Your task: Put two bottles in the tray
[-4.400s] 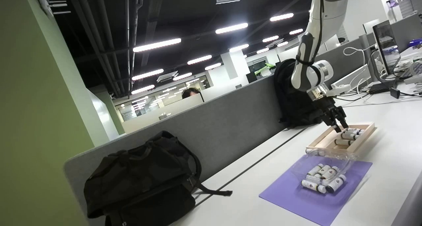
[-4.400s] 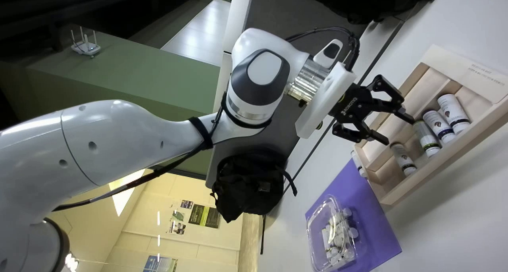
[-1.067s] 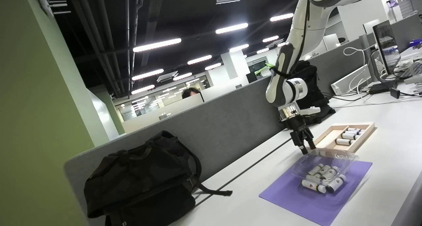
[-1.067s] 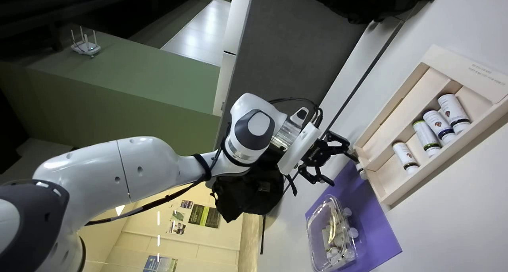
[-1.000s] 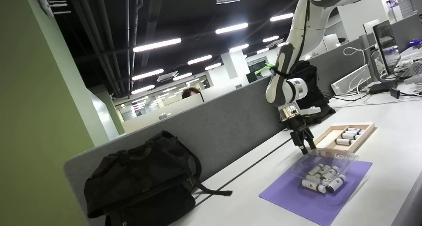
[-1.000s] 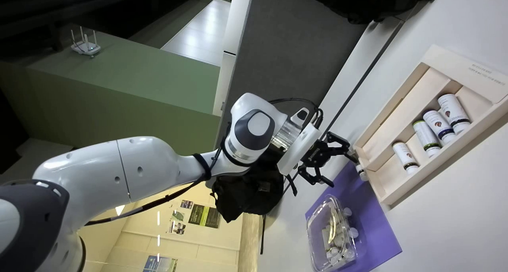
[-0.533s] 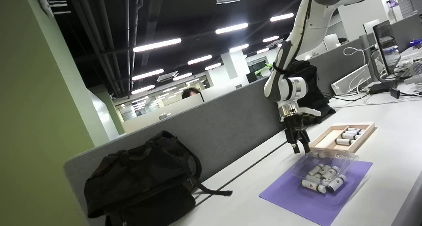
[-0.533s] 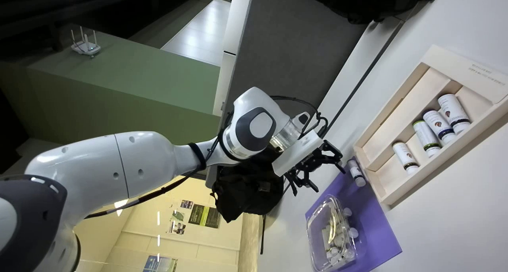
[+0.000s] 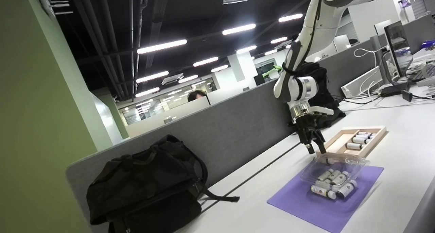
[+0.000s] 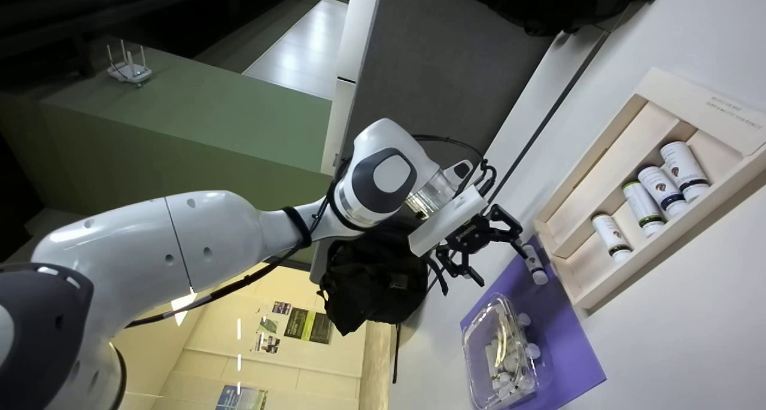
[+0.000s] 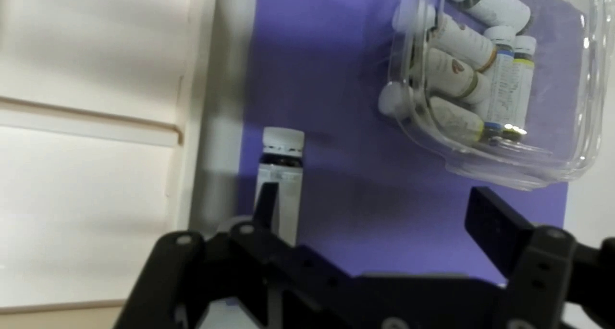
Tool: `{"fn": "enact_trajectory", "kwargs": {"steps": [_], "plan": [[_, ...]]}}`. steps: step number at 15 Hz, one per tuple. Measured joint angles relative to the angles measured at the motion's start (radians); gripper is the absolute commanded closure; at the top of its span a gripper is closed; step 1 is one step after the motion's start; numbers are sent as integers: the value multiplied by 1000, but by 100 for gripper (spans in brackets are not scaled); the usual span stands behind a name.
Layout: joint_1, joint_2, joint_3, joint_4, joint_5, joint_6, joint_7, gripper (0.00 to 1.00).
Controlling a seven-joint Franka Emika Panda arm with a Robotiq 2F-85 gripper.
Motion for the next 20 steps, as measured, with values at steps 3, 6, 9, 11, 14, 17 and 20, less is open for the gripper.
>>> {"fn": "enact_trajectory", "kwargs": {"steps": [3,6,9,11,14,17,20], "plan": [[11,5,-21,9,-27,-10,18,0],[11,9,-19,9,-27,16,17,0],[11,9,-12,6,-26,69,8,0],[12,9,-6,6,-26,84,5,0],[17,11,-5,6,-26,84,5,0],[20,14,-5,6,-27,85,5,0],[22,23,-6,6,-34,93,5,0]]}}
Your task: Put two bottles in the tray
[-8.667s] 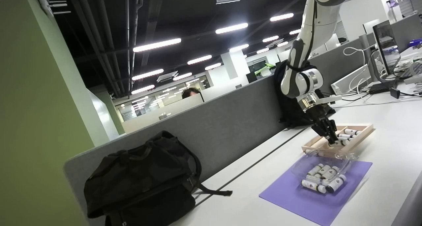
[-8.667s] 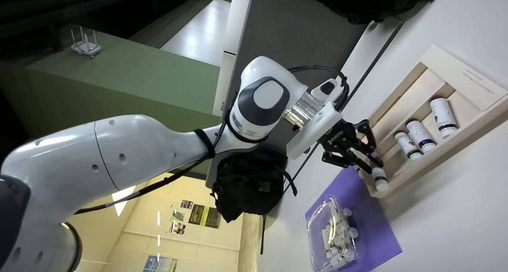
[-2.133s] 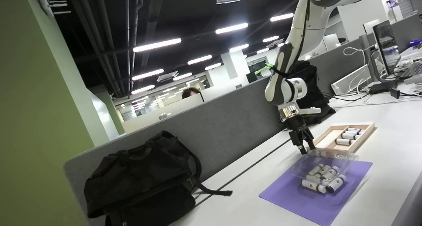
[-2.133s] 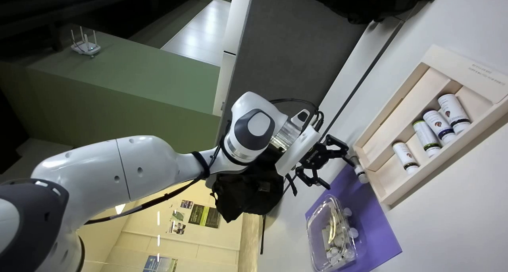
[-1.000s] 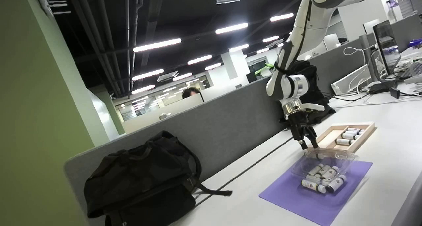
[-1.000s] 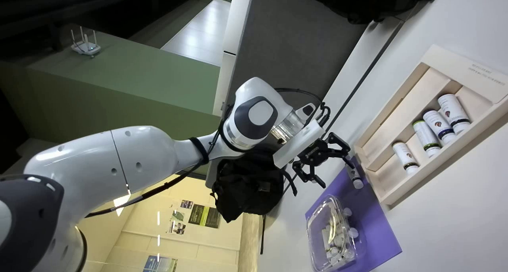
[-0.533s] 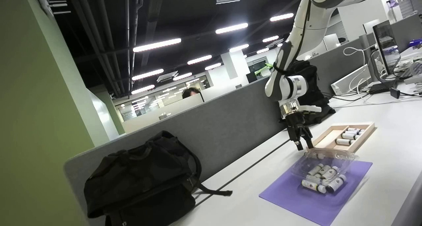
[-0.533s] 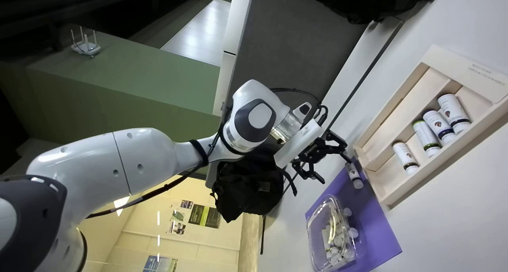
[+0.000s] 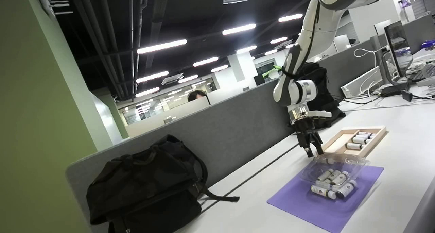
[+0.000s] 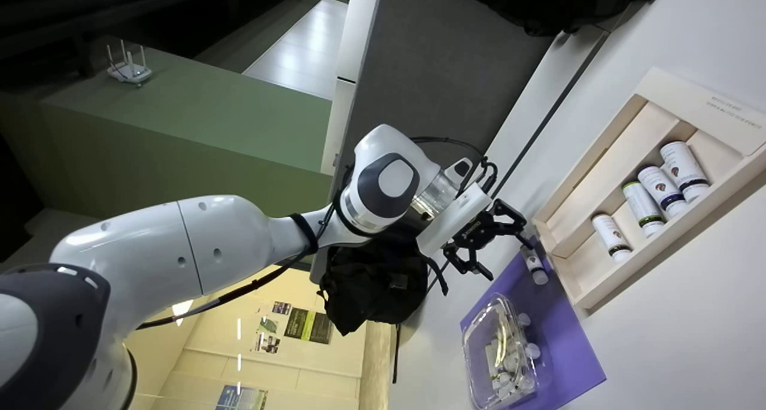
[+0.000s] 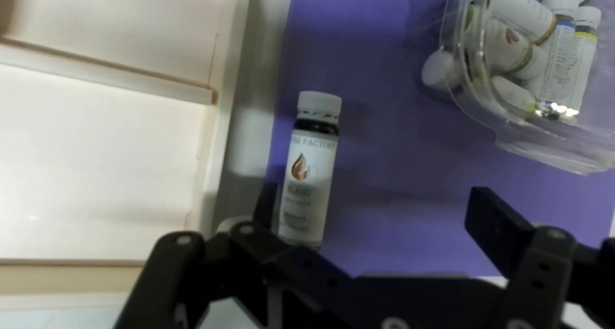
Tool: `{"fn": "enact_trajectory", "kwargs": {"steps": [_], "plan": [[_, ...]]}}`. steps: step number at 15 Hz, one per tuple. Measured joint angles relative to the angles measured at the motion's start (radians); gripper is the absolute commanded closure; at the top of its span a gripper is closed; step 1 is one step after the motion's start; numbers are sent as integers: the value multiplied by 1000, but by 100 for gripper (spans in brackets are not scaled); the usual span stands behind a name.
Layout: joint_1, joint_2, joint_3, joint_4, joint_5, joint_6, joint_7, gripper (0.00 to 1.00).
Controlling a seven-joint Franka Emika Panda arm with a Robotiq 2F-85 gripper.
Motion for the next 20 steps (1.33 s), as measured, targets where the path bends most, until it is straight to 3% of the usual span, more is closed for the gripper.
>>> {"fn": "enact_trajectory", "kwargs": {"steps": [4,5,7,16,20], "plan": [[3,18,0,0,-16,12,0,0],[4,22,0,0,-20,13,0,25],[5,29,0,0,-30,15,1,32],[12,34,-10,7,-69,21,19,88],[17,34,-14,19,-87,-14,39,89]]}}
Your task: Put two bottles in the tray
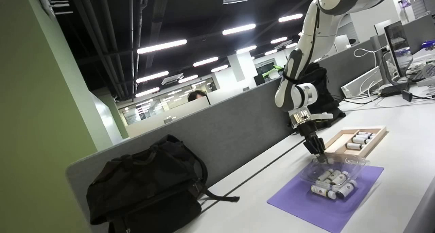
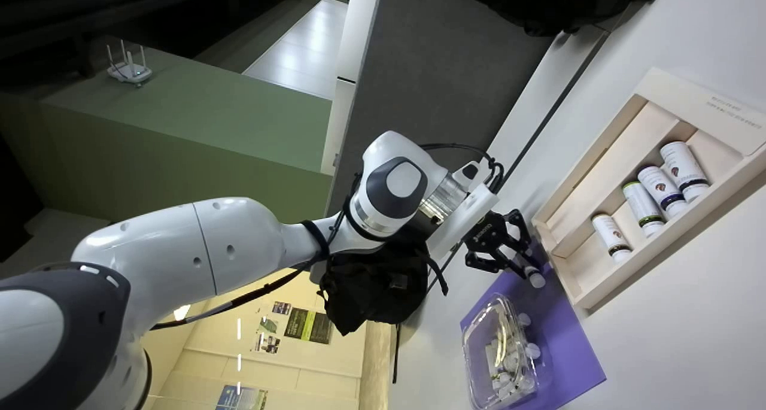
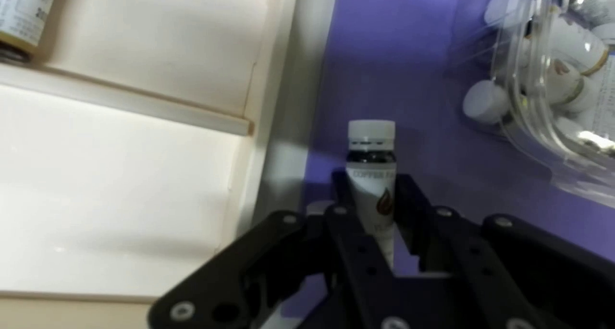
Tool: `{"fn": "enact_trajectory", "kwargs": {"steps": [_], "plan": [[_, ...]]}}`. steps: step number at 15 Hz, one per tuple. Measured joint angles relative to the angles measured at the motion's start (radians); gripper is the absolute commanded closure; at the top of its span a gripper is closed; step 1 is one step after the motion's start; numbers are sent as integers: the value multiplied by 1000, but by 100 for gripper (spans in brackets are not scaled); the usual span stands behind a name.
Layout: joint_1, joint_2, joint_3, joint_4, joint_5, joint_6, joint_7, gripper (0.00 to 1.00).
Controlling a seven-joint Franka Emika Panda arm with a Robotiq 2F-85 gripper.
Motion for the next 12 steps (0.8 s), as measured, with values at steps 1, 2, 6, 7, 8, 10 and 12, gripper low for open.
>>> {"fn": "enact_trajectory", "kwargs": {"steps": [1,2,6,7,8,10,12], "plan": [[0,-1,0,7,-2,-14,1,89],[0,-7,0,13,-2,-29,1,89],[-1,-65,-13,17,-2,-70,8,89],[-2,-79,-21,15,-2,-76,12,89],[-4,-88,-31,12,-2,-78,15,89],[-8,-97,-51,1,-2,-79,22,89],[-14,-96,-68,-10,-2,-84,34,89]]}}
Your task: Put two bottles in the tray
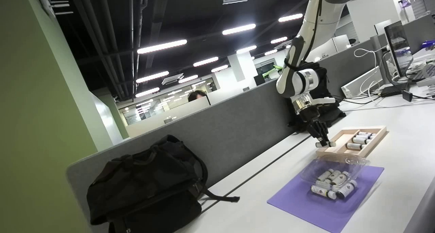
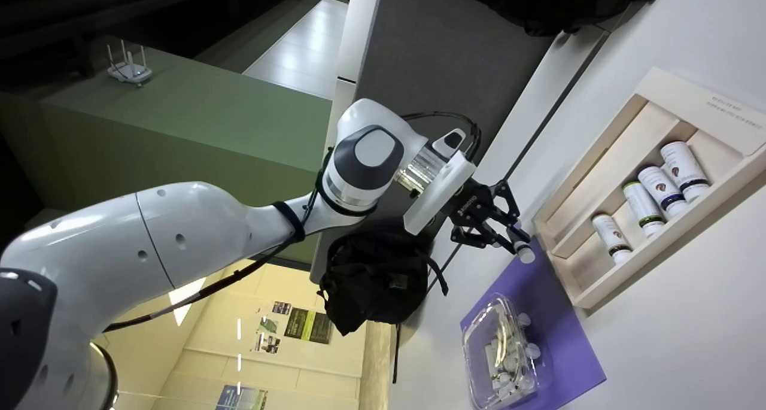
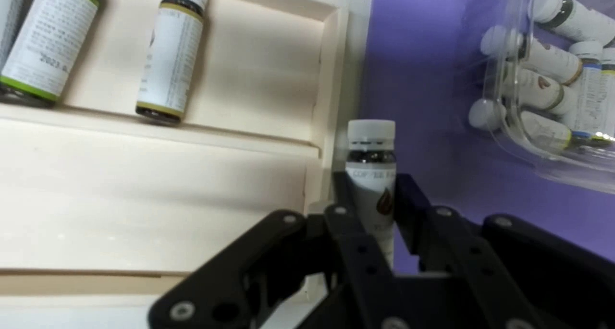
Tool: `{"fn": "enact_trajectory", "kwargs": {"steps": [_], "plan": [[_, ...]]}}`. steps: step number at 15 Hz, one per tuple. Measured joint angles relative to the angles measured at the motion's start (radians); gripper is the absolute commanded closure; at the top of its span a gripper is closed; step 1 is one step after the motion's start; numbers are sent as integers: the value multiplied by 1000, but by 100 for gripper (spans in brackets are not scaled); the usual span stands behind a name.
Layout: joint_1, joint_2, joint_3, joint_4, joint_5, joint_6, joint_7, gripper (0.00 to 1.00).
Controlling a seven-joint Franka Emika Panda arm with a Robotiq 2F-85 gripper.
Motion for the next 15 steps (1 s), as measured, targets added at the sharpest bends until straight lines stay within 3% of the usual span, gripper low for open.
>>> {"fn": "enact_trajectory", "kwargs": {"steps": [6,15], "plan": [[-16,-3,-20,-34,1,-61,14,89],[-20,-74,-46,-163,1,-25,17,89]]}}
